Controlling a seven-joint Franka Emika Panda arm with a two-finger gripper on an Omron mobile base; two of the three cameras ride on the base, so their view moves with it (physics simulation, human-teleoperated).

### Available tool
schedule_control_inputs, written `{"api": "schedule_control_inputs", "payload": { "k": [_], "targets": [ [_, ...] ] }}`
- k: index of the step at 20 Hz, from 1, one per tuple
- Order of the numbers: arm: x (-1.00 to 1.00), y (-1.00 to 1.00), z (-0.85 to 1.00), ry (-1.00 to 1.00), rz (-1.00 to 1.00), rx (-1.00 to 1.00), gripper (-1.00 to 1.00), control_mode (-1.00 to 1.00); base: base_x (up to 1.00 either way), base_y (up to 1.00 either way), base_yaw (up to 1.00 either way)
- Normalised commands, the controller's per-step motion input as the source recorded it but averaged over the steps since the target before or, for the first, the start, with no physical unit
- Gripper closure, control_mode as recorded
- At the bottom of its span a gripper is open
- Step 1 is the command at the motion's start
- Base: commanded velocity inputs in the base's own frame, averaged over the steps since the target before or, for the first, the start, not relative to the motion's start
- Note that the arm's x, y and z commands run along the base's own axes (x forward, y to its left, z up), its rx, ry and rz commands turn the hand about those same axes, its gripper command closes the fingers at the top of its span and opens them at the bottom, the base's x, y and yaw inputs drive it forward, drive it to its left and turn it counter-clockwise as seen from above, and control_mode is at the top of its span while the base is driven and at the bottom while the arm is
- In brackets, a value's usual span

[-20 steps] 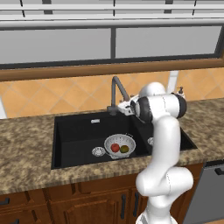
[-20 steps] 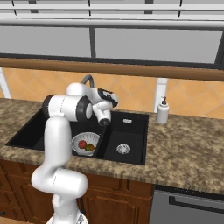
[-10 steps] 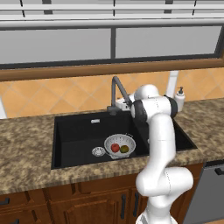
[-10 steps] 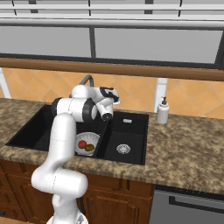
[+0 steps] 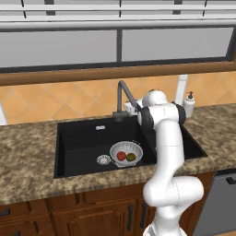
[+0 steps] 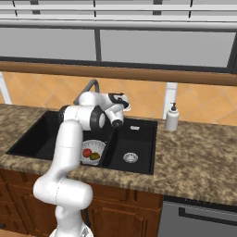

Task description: Put the colander in the sink, put the apple, mango in the colander, and turn on the sink faucet and pour water over the colander.

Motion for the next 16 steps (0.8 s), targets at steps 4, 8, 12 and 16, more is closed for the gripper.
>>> {"api": "schedule_control_inputs", "payload": {
  "k": [4, 8, 12, 16],
  "targets": [
    [0.23, 0.00, -0.80, -0.05, -0.02, 0.00, -1.00, -1.00, 0.00, 0.00, 0.00],
    [0.21, 0.00, -0.72, -0.08, -0.07, 0.00, 1.00, -1.00, 0.00, 0.00, 0.00],
    [0.35, -0.45, -0.80, -0.09, -0.13, 0.00, 1.00, -1.00, 0.00, 0.00, 0.00],
    [0.38, -0.74, -0.97, -0.09, -0.16, 0.00, 1.00, -1.00, 0.00, 0.00, 0.00]
  ]
}}
